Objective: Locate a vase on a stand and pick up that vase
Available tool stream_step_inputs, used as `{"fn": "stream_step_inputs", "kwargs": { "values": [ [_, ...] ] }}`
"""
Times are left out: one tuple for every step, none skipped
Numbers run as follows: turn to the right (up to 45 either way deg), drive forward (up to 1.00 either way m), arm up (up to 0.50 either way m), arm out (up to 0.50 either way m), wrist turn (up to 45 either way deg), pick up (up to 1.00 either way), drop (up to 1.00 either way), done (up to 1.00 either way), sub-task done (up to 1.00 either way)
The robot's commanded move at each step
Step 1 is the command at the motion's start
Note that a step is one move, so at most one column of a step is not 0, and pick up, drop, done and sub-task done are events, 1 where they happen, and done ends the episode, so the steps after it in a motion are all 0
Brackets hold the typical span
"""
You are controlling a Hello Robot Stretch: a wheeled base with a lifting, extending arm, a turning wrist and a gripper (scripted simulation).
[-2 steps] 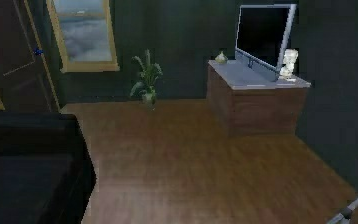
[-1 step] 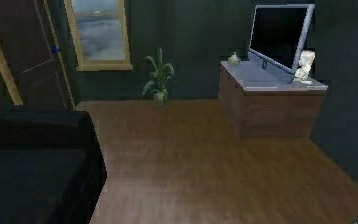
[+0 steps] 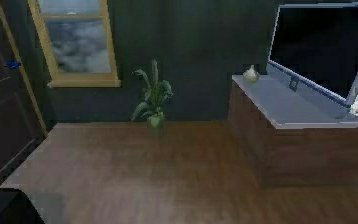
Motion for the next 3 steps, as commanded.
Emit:
{"fn": "stream_step_inputs", "kwargs": {
  "values": [
    [21.0,0.00,0.00,0.00,0.0,0.00,0.00,0.00,0.00],
    [0.0,0.70,0.00,0.00,0.0,0.00,0.00,0.00,0.00],
    [-21.0,0.00,0.00,0.00,0.0,0.00,0.00,0.00,0.00]
  ]
}}
